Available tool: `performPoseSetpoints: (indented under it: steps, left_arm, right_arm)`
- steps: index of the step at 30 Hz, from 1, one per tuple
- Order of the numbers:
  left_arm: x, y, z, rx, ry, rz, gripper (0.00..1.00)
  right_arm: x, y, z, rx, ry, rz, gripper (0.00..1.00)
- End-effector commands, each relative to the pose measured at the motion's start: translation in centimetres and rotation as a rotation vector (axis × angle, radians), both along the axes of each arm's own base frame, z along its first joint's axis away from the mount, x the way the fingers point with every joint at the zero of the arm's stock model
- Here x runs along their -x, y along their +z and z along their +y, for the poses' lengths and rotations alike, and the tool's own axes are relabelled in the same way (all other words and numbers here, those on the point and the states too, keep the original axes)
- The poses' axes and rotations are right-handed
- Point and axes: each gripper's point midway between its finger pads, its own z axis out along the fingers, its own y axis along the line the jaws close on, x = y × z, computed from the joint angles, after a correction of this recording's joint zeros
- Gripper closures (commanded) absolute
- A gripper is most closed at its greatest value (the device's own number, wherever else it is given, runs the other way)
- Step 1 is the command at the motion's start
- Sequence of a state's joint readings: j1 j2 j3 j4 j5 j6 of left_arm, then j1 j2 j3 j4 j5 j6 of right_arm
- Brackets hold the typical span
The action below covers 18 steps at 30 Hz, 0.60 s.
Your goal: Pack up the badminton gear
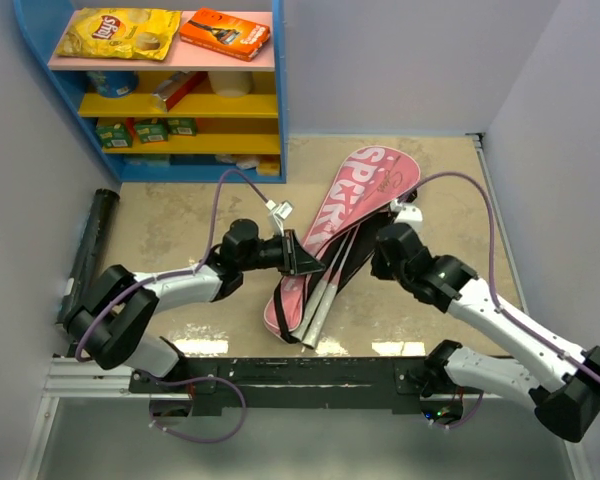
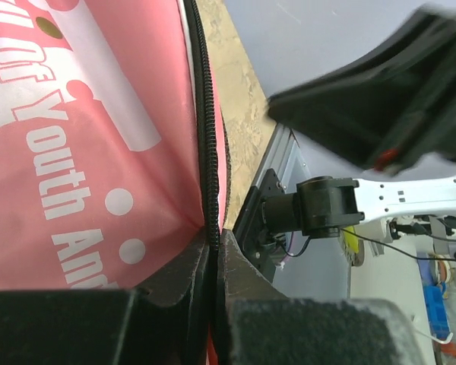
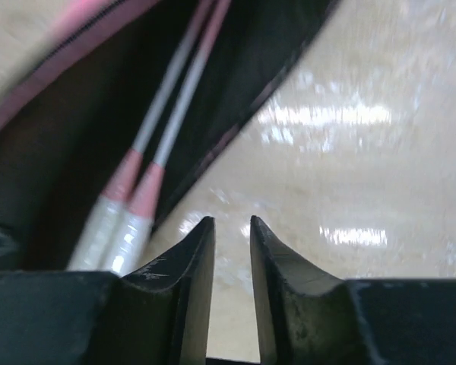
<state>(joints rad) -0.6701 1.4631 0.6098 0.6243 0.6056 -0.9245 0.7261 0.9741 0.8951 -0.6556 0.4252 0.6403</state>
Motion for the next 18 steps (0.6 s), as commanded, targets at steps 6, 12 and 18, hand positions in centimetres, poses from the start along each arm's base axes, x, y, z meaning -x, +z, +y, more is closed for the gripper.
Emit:
performPoseSetpoints:
  steps: [6,12,18]
  left_arm:
    - [0.0,-1.4,0.0,0.052,0.006,-0.033,1.0]
    - [1.0,-3.6,0.3,0.052,-0.019,0.001,1.0]
    - [1.5,-3.8,0.4,0.052,-0.042,-0.006,1.0]
  right_arm:
    - [0.1,-6.5,0.9,-0.058,-0.096,0.101,0.59]
    - [-1.3,-9.4,1.0,-0.123,-0.196,0.104,0.5]
    - [-2.8,-11.8,1.4,-0.213,-0.258,0.114,0.48]
